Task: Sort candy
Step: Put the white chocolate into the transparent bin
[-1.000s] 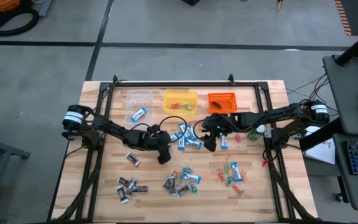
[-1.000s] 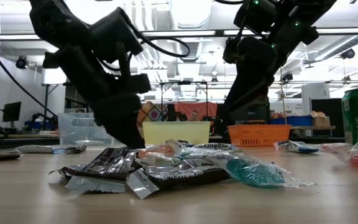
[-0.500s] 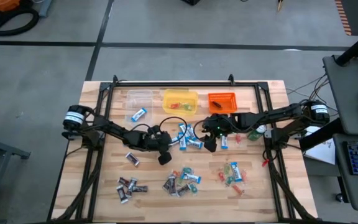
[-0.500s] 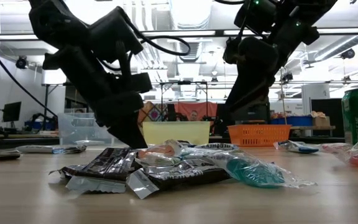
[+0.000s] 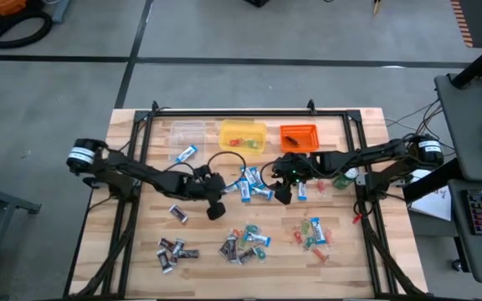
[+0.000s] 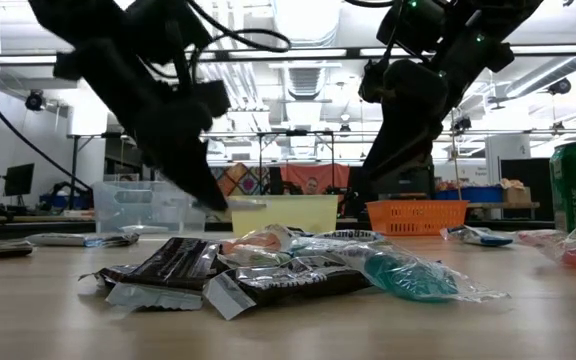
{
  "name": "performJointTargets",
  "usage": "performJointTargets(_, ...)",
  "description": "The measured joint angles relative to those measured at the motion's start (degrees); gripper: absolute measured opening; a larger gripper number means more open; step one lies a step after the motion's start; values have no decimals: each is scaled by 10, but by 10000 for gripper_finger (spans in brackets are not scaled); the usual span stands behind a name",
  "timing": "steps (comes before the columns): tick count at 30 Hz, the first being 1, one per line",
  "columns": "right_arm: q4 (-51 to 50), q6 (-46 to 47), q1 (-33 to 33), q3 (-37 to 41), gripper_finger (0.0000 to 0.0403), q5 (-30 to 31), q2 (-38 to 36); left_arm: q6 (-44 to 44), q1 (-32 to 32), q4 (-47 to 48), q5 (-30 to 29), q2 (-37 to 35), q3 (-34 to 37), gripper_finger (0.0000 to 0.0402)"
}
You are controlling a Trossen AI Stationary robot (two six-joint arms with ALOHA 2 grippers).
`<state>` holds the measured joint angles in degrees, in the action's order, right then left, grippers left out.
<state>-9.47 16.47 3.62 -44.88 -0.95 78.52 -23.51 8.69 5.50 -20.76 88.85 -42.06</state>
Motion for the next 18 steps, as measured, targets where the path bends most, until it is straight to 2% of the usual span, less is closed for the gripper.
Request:
performJointTargets(7, 15, 0, 0, 0, 192, 0, 0, -109, -30, 148, -85, -149, -2, 36)
performJointTargets(11, 24, -1, 0, 0, 192, 1, 0, -120, -47, 186, -121, -236, 1, 36)
performJointTargets(15, 30, -8, 0, 0, 192, 13, 0, -143, -90, 231, -196, -286, 12, 36)
performJointTargets(18, 34, -4, 0, 0, 192, 14, 0, -162, -137, 261, -212, -297, 26, 37)
